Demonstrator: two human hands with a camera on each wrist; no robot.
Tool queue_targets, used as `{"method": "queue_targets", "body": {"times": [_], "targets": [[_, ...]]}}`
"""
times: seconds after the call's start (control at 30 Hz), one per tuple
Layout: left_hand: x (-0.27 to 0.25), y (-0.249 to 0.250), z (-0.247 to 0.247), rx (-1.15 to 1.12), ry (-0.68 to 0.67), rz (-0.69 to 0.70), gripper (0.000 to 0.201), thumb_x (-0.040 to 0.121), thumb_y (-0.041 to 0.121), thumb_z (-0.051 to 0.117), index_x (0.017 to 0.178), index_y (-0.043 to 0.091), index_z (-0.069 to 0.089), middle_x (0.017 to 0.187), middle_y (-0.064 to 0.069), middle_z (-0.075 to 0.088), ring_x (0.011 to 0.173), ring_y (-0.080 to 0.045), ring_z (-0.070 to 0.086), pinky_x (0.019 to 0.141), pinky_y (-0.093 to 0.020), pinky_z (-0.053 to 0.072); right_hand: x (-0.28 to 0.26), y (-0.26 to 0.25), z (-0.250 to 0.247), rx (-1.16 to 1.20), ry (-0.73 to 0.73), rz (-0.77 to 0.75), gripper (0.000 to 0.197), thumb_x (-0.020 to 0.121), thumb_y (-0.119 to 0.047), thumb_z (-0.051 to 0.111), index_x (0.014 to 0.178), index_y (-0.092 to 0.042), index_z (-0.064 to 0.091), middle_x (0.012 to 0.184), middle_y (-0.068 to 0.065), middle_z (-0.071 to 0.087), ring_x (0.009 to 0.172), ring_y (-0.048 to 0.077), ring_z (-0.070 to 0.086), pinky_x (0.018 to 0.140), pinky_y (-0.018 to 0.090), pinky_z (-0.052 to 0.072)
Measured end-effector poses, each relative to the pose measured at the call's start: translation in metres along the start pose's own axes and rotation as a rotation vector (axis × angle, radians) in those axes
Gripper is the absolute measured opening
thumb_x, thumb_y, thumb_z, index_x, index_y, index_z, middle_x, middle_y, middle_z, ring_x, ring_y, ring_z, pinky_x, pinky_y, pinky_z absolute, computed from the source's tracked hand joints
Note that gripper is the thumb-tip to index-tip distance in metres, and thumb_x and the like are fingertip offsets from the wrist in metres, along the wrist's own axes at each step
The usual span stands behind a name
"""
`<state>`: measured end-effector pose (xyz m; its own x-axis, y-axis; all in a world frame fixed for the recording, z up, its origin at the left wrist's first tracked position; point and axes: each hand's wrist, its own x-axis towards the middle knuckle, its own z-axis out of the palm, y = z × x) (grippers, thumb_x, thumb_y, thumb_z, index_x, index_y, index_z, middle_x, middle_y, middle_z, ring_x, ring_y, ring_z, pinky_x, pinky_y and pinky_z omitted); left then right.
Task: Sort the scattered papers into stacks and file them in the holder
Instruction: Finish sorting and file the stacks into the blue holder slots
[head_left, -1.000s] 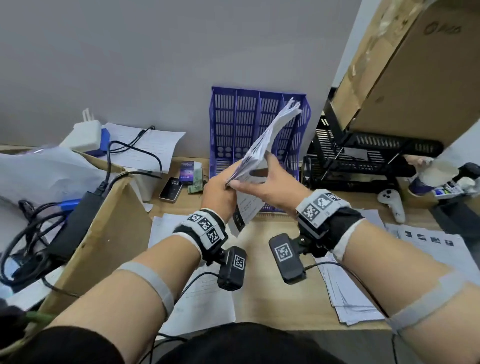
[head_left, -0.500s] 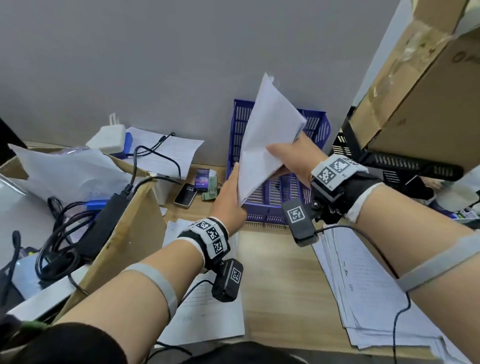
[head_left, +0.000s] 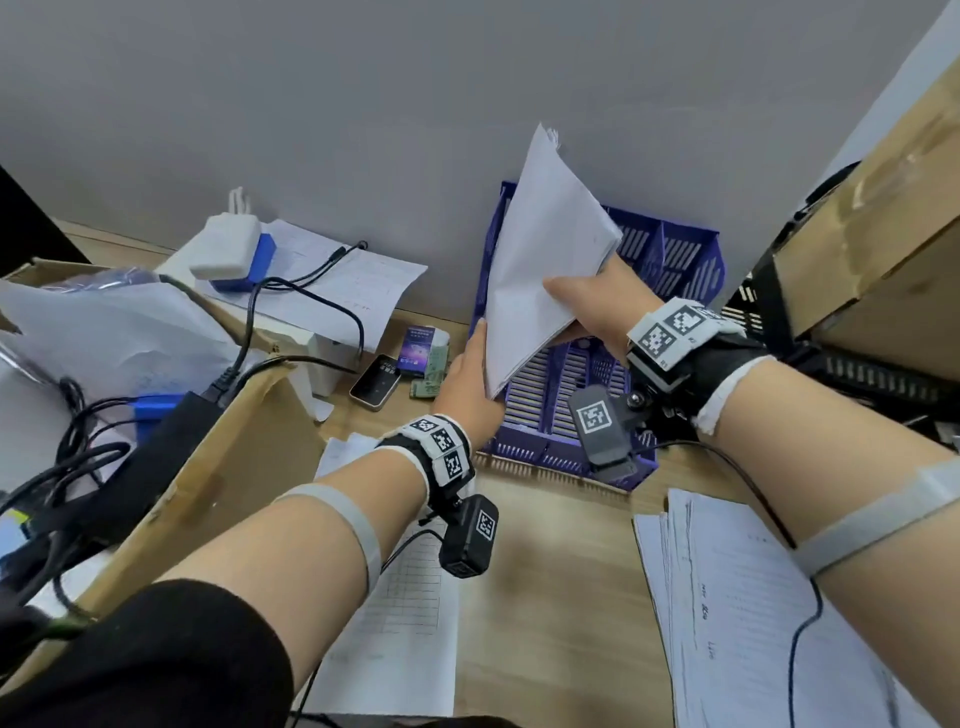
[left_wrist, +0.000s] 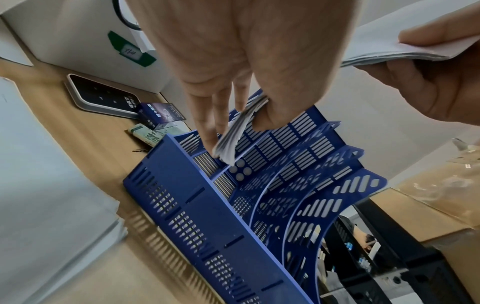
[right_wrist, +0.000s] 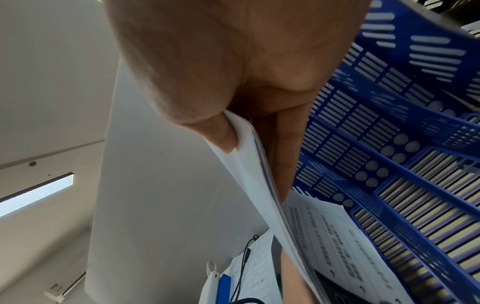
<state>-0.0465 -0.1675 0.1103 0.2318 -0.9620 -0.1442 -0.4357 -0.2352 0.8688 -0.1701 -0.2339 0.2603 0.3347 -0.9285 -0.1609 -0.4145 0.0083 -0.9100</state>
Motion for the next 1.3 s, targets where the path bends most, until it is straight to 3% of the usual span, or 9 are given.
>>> {"method": "queue_targets", "body": {"times": [0.23,0.4,0.5,0.63,0.73,0.9,1.03,1.17,1.3], "targets": [[0.035,0.003,0.001,0.177,0.094,-0.138,0.071,0.082,0.041,0.068,0.147,0.035,0.039,0.12,0.003,0.068,0.108,-0.02,0.064,0.094,-0.03,0.05,0.05,0.017,0.01,-0.092,0.055,-0.017,0.042,0.092,-0.008,0.047,0.134,-0.013,0.05,0.123,0.007,0.063,0.111,0.026,0.061,0.096,0.038,0.051],[0.043,-0.009,0.001,0.287,0.147,-0.178,0.037,0.085,0.024,0.065,0.121,0.034,0.066,0.1,0.001,0.073,0.094,-0.023,0.067,0.081,-0.025,0.051,0.057,0.043,0.029,-0.068,0.037,0.018,0.05,0.095,-0.012,0.045,0.144,-0.017,0.041,0.111,-0.004,0.057,0.092,0.016,0.055,0.079,0.024,0.042],[0.04,-0.016,-0.002,0.277,0.172,-0.22,0.037,0.085,0.011,0.061,0.115,0.03,0.071,0.093,0.001,0.074,0.074,-0.014,0.065,0.063,-0.014,0.045,0.059,0.058,0.041,-0.018,0.014,0.059,0.052,0.092,-0.016,0.046,0.144,-0.021,0.041,0.114,-0.002,0.062,0.091,0.019,0.061,0.08,0.031,0.05],[0.036,-0.015,-0.004,0.267,0.204,-0.202,0.036,0.085,0.01,0.055,0.114,0.026,0.07,0.099,-0.002,0.072,0.091,-0.024,0.064,0.077,-0.022,0.044,0.058,0.061,0.045,0.023,0.038,0.07,0.046,0.091,-0.018,0.047,0.136,-0.017,0.049,0.101,-0.003,0.063,0.079,0.017,0.059,0.071,0.029,0.048],[0.034,-0.015,-0.004,0.249,0.159,-0.235,0.028,0.087,0.015,0.055,0.107,0.024,0.072,0.092,-0.001,0.069,0.089,-0.026,0.061,0.078,-0.024,0.044,0.053,0.061,0.048,0.044,0.058,0.094,0.046,0.088,-0.019,0.047,0.134,-0.02,0.05,0.1,-0.006,0.064,0.094,0.025,0.064,0.084,0.042,0.056],[0.021,-0.032,0.006,0.114,-0.017,-0.22,0.029,0.09,0.032,0.054,0.066,0.021,0.065,0.067,-0.003,0.068,0.072,-0.031,0.067,0.069,-0.035,0.056,0.035,0.061,0.06,-0.098,-0.07,0.043,0.046,0.093,-0.012,0.042,0.138,-0.013,0.036,0.11,0.013,0.053,0.094,0.035,0.059,0.075,0.059,0.057],[0.003,-0.047,-0.006,-0.032,0.078,-0.254,0.026,0.082,0.038,0.049,0.075,0.025,0.071,0.079,-0.005,0.075,0.079,-0.028,0.072,0.076,-0.047,0.06,0.016,0.069,0.075,-0.049,-0.142,0.078,0.041,0.096,-0.027,0.053,0.136,-0.02,0.042,0.098,0.001,0.056,0.094,0.027,0.062,0.066,0.053,0.061],[-0.036,-0.076,-0.032,-0.024,0.144,-0.337,0.015,0.09,0.028,0.057,0.103,0.023,0.063,0.106,-0.003,0.066,0.094,-0.022,0.064,0.082,-0.03,0.052,-0.011,0.089,0.094,0.038,-0.183,0.192,0.029,0.098,-0.028,0.051,0.124,-0.016,0.052,0.105,0.007,0.058,0.089,0.021,0.064,0.064,0.045,0.062],[-0.085,-0.119,-0.051,0.232,0.088,-0.537,0.05,0.089,0.03,0.06,0.136,0.023,0.046,0.143,-0.009,0.038,0.129,-0.028,0.045,0.11,-0.04,0.038,-0.05,0.125,0.121,0.143,-0.186,0.406,0.019,0.1,-0.021,0.048,0.107,-0.01,0.062,0.095,0.009,0.06,0.081,0.023,0.059,0.066,0.039,0.057]]}}
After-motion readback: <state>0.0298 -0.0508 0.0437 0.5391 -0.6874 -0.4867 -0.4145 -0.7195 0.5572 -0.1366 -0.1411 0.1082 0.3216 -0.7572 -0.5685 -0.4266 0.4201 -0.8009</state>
